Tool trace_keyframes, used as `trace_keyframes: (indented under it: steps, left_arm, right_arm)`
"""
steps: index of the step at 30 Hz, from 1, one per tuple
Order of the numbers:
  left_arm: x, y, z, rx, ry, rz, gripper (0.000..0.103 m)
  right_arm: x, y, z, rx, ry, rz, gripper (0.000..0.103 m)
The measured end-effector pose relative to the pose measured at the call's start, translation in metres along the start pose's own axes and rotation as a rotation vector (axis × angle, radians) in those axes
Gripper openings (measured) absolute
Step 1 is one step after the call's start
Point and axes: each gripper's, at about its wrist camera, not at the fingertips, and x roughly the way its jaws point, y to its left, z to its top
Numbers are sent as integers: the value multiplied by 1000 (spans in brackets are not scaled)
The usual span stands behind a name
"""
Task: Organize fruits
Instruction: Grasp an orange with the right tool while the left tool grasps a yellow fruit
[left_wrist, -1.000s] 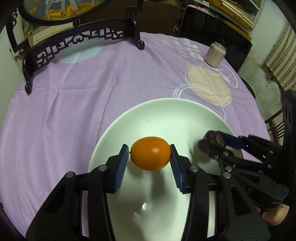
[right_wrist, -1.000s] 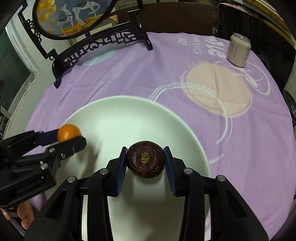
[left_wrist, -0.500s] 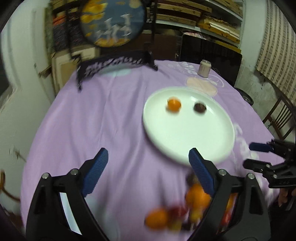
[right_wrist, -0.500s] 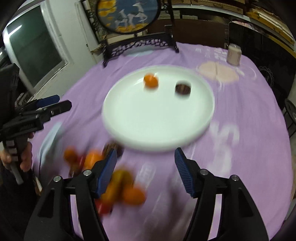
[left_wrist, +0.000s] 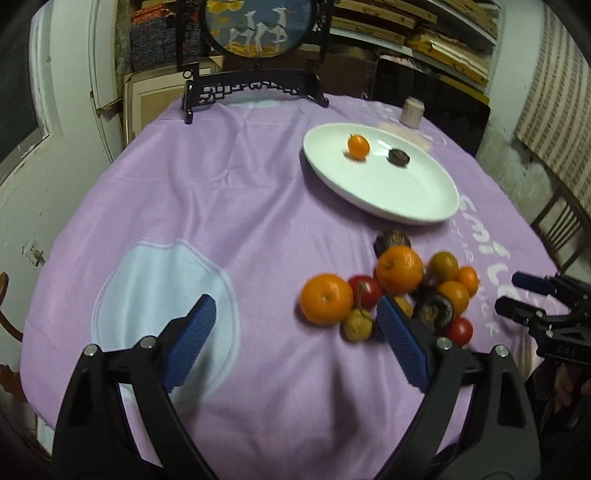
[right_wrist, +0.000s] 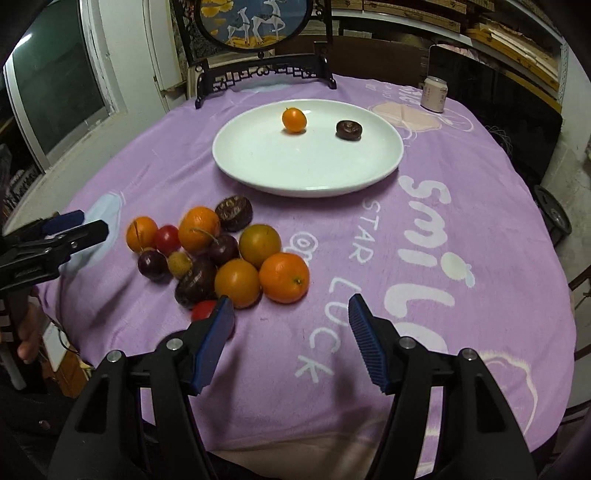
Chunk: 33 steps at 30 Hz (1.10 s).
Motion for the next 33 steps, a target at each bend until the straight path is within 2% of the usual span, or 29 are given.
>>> trace_keyframes:
  steps: [5,11,14,17,24,25,27,30,33]
  left_arm:
    - [-1,4,-9,-6,16,-3,91]
    - [-4,1,-15,14,30,-10,91]
    - [-1,-6,-19,35,54,-24,92]
    - [4,-16,-24,63,87,-23,92]
    - [13,-24,-27,65,131,-30,90]
    - [15,-25,-28,65,141,-32,89]
    - [21,-31,-29,73,160,-40,73]
    - [30,-38,-30,86,179,-48,58]
    - [42,-45,-28,105,159,-18,54]
  right_arm:
    - [10,-2,-7,7,21,-21,65]
    - [43,-1,-4,-26,47,-71,65]
    - [58,-2,3,-29,11,-63,65]
    - [59,-2,9,-32,-17,14,37]
    - [42,-10,-1,35,-7,55,37]
    - [38,-11,-3,39,-12,51,37]
    - [30,-15,-8,52,-17,54,37]
    - [22,-21,-14,76,-23,71,37]
    - [17,-24,-17,85,-33,78,37]
